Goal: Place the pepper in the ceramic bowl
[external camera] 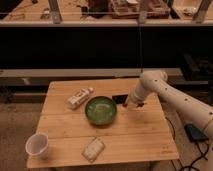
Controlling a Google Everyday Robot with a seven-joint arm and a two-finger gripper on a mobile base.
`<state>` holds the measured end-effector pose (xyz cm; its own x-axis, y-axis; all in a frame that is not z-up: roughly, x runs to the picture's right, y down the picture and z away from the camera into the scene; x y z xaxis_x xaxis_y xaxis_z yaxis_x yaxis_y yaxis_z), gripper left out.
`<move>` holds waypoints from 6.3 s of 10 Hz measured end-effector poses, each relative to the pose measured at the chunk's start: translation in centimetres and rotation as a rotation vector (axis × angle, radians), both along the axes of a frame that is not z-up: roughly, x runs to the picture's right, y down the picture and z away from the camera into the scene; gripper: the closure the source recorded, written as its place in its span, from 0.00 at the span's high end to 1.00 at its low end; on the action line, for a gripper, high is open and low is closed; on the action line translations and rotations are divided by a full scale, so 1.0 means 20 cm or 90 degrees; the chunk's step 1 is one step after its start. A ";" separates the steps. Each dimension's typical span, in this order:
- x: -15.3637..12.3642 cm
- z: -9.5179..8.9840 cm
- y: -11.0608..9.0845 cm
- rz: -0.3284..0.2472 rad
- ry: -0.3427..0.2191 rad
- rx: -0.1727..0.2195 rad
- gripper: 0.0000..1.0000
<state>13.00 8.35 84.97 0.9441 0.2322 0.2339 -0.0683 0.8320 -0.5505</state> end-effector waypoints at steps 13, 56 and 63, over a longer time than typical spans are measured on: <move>-0.54 0.01 -0.02 -0.052 -0.059 0.053 0.16; -0.61 0.14 0.05 -0.049 -0.054 0.024 0.16; -0.62 0.16 0.06 -0.050 -0.053 0.020 0.16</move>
<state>0.63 9.51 88.17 0.9359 0.1503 0.3186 0.0425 0.8496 -0.5257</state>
